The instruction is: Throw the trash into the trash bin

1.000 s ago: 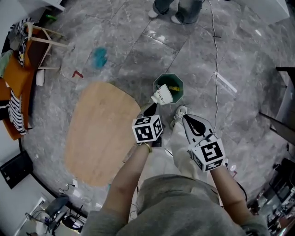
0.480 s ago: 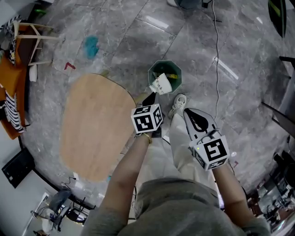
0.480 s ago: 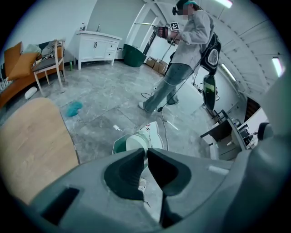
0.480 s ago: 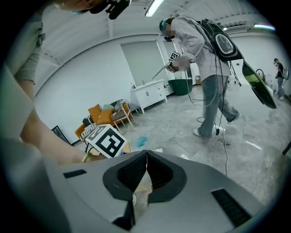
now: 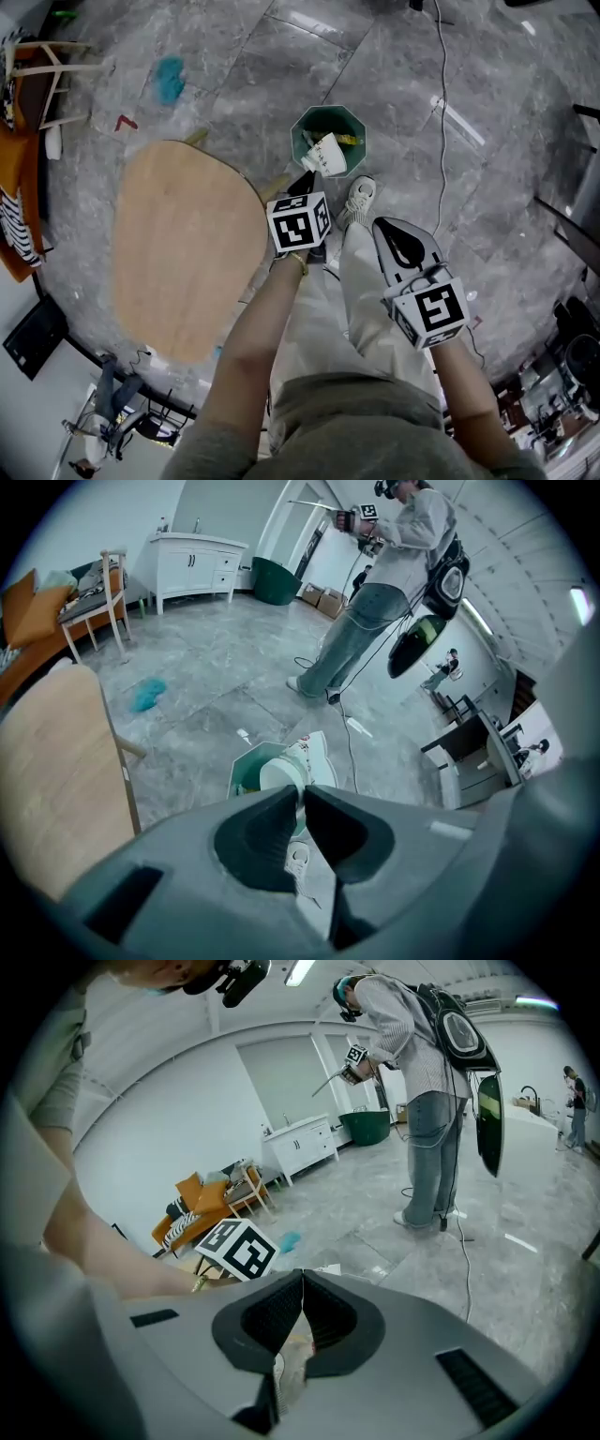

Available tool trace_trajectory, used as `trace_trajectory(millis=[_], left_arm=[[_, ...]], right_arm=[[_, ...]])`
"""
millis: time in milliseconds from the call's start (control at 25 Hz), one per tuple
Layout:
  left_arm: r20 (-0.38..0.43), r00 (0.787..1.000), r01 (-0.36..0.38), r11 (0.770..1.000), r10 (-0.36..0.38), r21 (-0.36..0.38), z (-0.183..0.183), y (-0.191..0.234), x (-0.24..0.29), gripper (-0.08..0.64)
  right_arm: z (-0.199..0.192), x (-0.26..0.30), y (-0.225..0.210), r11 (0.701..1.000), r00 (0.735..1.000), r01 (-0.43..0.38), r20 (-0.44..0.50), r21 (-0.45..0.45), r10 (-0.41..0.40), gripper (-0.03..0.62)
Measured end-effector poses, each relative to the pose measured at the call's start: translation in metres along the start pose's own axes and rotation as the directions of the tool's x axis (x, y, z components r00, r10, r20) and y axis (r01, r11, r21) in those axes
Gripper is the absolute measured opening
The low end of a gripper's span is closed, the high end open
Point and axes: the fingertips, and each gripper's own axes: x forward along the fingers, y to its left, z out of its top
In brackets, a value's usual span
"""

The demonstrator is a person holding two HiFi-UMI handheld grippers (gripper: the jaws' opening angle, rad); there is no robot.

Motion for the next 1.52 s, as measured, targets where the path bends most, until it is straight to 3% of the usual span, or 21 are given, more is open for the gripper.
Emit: trace_trajectory(millis=[360,800,1520], left_arm=[[-0.033,0.999,-0.018,1.000,0.018,0.004,-0.013,0.006,0.016,0.038],[-0.009,1.000,-0.010,1.000,0.010,0.014,-0.011,0.005,0.010,0.061],[0.072,0.997,0.025,0.999,-0.023,-0.030,0.005,-0.005,-0.063,0.060]], right_arm=[[-0.016,0.006,-0.001,1.000,1.000,-0.006,-0.016,0.030,0.006,0.009],[-0.015,0.005,0.005,1.000,1.000,-0.008,-0.009,0.021,0.008,0.009],[0.021,-0.010,0.043,0.999,0.999,-0.006,0.051,-0.045,0.009,0.009]])
